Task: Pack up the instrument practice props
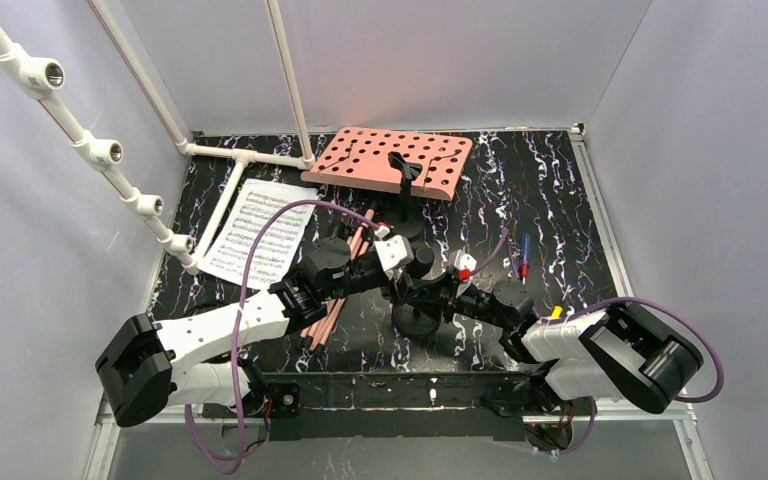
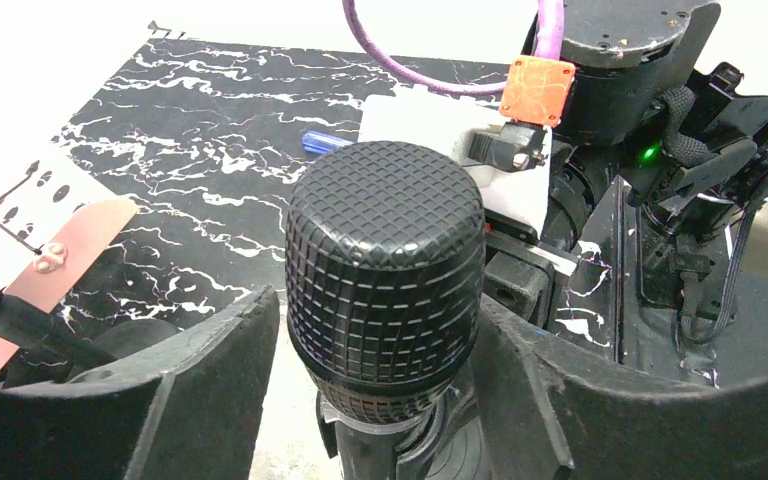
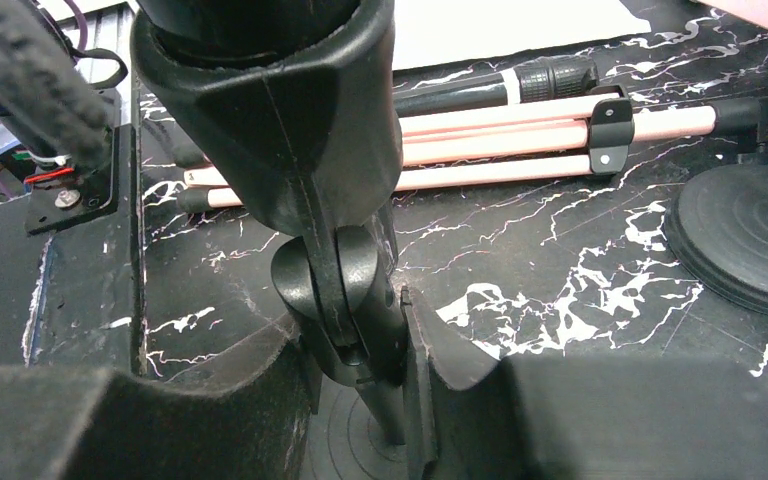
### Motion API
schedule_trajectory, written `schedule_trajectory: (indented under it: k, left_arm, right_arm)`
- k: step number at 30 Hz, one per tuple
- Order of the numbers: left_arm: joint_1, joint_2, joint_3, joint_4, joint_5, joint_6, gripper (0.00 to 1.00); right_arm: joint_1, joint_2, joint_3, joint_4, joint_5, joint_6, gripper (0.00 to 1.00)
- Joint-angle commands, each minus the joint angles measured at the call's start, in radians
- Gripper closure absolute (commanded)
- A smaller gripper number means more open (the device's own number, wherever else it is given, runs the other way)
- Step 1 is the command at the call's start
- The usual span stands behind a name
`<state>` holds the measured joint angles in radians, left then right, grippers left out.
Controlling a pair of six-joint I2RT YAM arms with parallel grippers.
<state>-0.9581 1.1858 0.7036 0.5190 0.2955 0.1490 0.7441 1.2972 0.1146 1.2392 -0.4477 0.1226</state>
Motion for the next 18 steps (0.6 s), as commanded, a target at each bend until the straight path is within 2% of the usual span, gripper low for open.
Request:
schedule_trajectory:
  k: [1,10,15,18]
  left_arm:
    - [-0.005,-0.022,-0.010,0.055,-0.020,0.013,0.38]
    - [-0.004,-0.009,-0.034,0.073,-0.036,0.007,0.46]
    - [-0.005,0.002,-0.012,0.074,-0.018,-0.006,0.63]
    - [-0.006,-0.009,0.008,0.073,-0.004,-0.018,0.77]
  right_arm:
    - [0.018,0.023,-0.020,0.029,-0.002,-0.003,0.99]
    - [0.025,0.025,-0.021,0.031,-0.003,-0.007,0.99]
    - [0.030,0.052,-0.018,0.037,-0.003,-0.010,0.99]
    - [0.034,0.059,-0.018,0.036,-0.004,-0.011,0.99]
